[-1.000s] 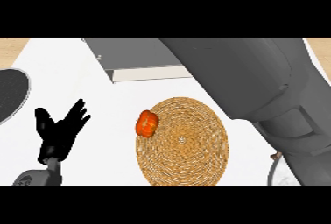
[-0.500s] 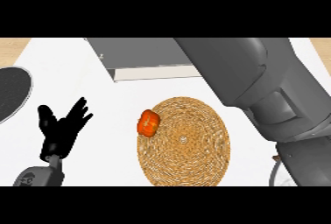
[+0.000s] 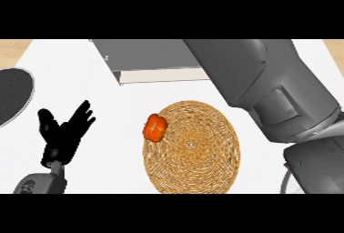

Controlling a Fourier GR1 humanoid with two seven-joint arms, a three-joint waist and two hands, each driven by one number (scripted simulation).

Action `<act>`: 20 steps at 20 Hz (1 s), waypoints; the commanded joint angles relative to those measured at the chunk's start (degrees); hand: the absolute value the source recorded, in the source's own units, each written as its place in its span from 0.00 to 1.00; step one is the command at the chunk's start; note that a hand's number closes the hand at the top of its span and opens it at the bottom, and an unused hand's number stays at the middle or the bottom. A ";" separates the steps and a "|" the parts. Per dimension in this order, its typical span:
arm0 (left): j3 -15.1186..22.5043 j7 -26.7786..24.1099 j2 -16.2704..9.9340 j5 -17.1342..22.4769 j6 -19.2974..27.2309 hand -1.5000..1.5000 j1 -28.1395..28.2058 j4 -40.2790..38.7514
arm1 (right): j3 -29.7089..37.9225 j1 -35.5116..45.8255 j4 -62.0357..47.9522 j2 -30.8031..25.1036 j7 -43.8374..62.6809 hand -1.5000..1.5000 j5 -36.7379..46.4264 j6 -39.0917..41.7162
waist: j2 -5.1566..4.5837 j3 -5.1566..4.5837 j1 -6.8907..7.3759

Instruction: Pick the bell pepper from the placemat and place it in the tiered shelf

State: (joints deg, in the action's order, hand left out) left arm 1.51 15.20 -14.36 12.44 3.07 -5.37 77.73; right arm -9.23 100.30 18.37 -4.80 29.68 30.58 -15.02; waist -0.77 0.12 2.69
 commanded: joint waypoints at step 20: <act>-0.88 -0.61 0.39 -0.86 -1.22 0.50 0.72 -1.94 | 14.31 0.20 -1.26 -2.24 -6.81 0.00 -8.46 -12.78 | -0.28 -0.21 0.17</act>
State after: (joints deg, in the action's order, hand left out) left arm 0.51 15.25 -14.11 11.64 2.65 -5.89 77.00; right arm 1.16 101.10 15.54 -5.76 25.32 25.30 -25.12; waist -0.81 0.15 2.67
